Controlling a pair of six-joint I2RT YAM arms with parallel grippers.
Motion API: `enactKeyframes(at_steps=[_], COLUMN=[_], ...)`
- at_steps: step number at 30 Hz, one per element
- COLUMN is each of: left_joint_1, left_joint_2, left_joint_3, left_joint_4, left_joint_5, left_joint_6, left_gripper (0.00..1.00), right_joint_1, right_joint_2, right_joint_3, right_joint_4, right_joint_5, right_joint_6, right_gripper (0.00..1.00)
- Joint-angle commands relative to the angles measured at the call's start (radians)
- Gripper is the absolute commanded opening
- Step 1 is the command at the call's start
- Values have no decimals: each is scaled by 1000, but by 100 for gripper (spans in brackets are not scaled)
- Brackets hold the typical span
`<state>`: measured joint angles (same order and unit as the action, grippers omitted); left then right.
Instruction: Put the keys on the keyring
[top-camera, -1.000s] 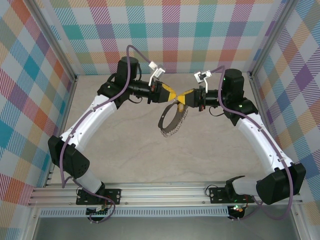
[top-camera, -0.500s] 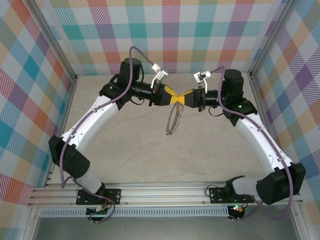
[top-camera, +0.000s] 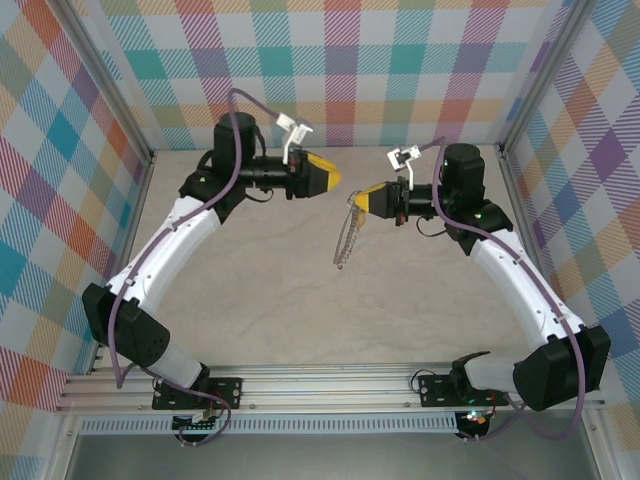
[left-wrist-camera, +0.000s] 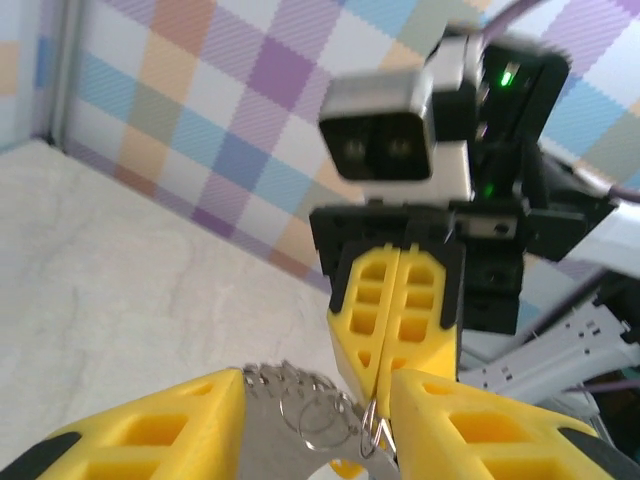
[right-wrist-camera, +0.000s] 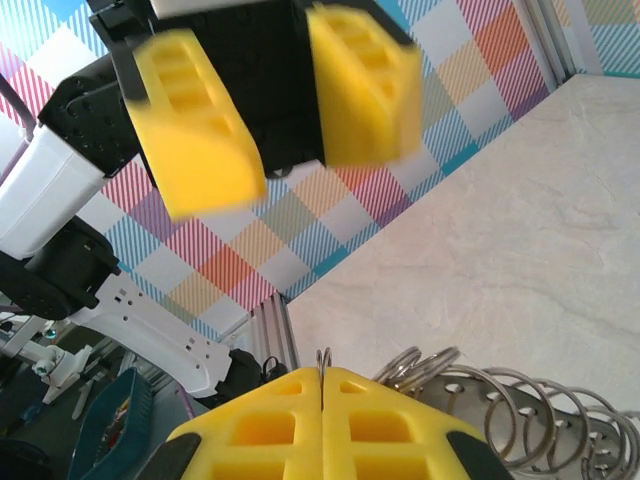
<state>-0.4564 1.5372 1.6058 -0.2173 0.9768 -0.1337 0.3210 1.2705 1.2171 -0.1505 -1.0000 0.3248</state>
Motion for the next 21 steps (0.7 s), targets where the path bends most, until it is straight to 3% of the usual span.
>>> enactKeyframes(at_steps=[1,6,21], left_joint_1=[-4,-34,-48], left_joint_2=[-52,-61,-35], left_joint_3=[-19,-21,-53], left_joint_4=[113,44,-16], left_joint_5=[69,143,108], left_joint_6=[-78,-16,34], left_gripper=[42,41,37], right_joint_1=[4,4,4], right_joint_2=[-28,-14,-8], right_joint_3=[-4,-8,-7], right_joint_4=[42,78,139], right_joint_5=[-17,-23,-51], right_joint_6=[-13,9,54], right_gripper=[0,0,0])
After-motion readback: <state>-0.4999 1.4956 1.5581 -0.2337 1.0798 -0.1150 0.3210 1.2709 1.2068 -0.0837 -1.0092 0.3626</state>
